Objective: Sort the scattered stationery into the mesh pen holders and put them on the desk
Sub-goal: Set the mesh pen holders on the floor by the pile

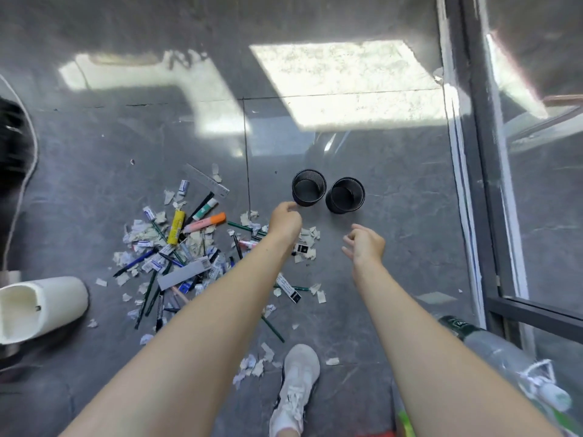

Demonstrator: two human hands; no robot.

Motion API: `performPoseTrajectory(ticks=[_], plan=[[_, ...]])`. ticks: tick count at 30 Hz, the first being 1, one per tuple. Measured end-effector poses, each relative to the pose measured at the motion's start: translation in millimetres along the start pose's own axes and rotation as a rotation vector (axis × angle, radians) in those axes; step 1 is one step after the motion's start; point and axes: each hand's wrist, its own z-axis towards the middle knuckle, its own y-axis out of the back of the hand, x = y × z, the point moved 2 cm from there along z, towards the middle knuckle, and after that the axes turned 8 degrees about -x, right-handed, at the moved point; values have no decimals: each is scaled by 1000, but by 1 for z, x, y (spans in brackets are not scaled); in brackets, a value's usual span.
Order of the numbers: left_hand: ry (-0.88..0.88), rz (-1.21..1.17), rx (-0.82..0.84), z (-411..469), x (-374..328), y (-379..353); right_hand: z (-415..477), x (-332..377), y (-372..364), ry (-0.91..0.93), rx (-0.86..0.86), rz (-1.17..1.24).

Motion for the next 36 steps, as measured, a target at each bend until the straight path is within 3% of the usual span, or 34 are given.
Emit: performPoseTrajectory(ticks=[6, 13, 16, 23, 27, 32, 36], plan=[[-114, -70, 51, -87, -63, 91, -128, 58, -19, 92, 148, -41], [-195, -235, 12, -194, -96, 304, -357, 96, -77, 445, 498, -303], [-234, -223, -28, -238, -105, 395, -448, 94, -97, 496, 566, -318], [-340, -355, -295, -354, -86, 635, -682, 61, -149, 487, 703, -247], [-373, -303, -513, -399, -52, 746, -797, 44, -172, 651, 804, -325], [-362, -263, -707, -406, -17, 817, -868, 40, -196, 954, 767, -399], [-309, -220, -687, -401, 0, 837, -898, 45, -207, 1070, 734, -498]])
